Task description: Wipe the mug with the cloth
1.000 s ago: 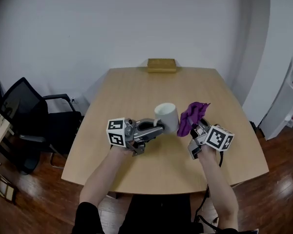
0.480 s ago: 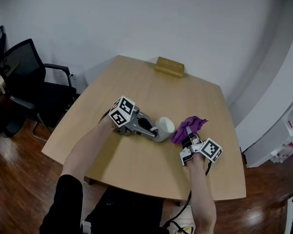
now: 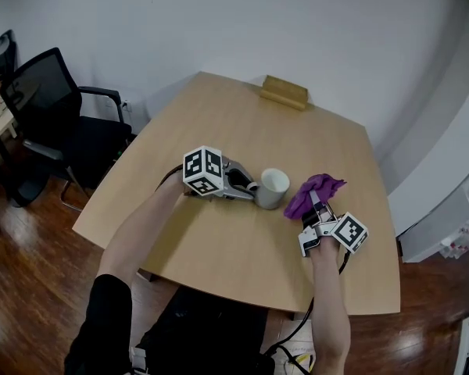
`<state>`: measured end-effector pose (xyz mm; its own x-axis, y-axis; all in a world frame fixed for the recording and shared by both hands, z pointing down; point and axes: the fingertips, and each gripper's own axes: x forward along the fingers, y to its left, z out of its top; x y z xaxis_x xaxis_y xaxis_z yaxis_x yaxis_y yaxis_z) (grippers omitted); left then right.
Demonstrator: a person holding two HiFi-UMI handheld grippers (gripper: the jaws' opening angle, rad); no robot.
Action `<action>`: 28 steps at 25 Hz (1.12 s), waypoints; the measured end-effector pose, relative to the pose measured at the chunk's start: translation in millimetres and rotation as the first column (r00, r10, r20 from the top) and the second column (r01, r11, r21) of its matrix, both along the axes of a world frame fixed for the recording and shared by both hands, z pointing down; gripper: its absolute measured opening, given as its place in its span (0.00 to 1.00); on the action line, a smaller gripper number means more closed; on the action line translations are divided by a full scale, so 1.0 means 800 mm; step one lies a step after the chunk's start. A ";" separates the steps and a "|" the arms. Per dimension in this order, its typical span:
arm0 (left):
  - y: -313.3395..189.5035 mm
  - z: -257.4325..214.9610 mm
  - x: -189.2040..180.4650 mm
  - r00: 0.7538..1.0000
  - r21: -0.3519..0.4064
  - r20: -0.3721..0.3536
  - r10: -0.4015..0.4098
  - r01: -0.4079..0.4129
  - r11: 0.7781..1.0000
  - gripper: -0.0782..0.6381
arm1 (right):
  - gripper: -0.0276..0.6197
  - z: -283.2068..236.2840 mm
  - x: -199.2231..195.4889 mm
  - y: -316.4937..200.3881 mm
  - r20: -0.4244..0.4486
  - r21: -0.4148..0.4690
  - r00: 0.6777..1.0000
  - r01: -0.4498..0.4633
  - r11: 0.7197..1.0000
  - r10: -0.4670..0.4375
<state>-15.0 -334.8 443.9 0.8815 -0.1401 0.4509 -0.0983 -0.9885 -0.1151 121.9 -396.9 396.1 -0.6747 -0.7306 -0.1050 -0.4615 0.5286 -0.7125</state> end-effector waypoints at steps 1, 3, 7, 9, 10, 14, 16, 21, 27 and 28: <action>-0.008 0.000 -0.002 0.998 0.025 0.007 -0.064 0.064 0.998 0.27 | 0.16 -0.001 0.001 0.000 -0.001 0.000 1.000 -0.004 1.000 0.004; -0.023 -0.003 -0.009 0.983 0.058 0.001 -0.186 0.185 0.981 0.28 | 0.16 -0.005 0.000 0.001 0.001 0.011 1.000 0.001 1.000 -0.001; -0.039 -0.008 -0.022 0.944 0.081 -0.005 -0.331 0.330 0.941 0.29 | 0.16 -0.006 -0.004 0.004 -0.001 0.015 1.000 0.007 1.000 -0.007; -0.042 -0.008 -0.025 0.932 0.107 0.013 -0.362 0.359 0.927 0.29 | 0.16 -0.009 -0.005 0.007 -0.008 0.027 1.000 0.009 1.000 -0.009; -0.041 -0.009 -0.026 0.931 0.116 0.021 -0.365 0.361 0.925 0.28 | 0.16 -0.015 -0.008 0.008 -0.016 0.064 0.999 0.029 0.998 -0.028; -0.043 -0.013 -0.026 0.925 0.100 0.028 -0.378 0.374 0.922 0.24 | 0.16 -0.036 -0.022 0.013 -0.050 0.164 0.996 0.086 0.983 -0.079; -0.055 -0.015 -0.029 0.915 0.087 0.020 -0.403 0.400 0.912 0.23 | 0.16 -0.034 -0.021 0.012 -0.055 0.154 0.996 0.078 0.985 -0.070; -0.108 -0.018 -0.037 0.881 0.084 -0.003 -0.472 0.471 0.878 0.22 | 0.16 -0.028 -0.022 0.011 -0.063 0.134 0.996 0.069 0.989 -0.062; -0.179 -0.025 -0.054 0.779 0.045 -0.062 -0.623 0.626 0.778 0.19 | 0.16 -0.023 -0.020 0.011 -0.076 0.134 0.996 0.062 0.989 -0.052; -0.190 -0.025 -0.059 0.746 0.033 -0.072 -0.662 0.666 0.746 0.18 | 0.16 -0.024 -0.022 0.012 -0.067 0.137 0.996 0.071 0.988 -0.062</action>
<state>-62.3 -486.4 424.1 0.5784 -0.7211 0.3814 -0.7348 -0.6636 -0.1403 104.4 -387.7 376.9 -0.7296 -0.6652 -0.1586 -0.4636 0.6516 -0.6004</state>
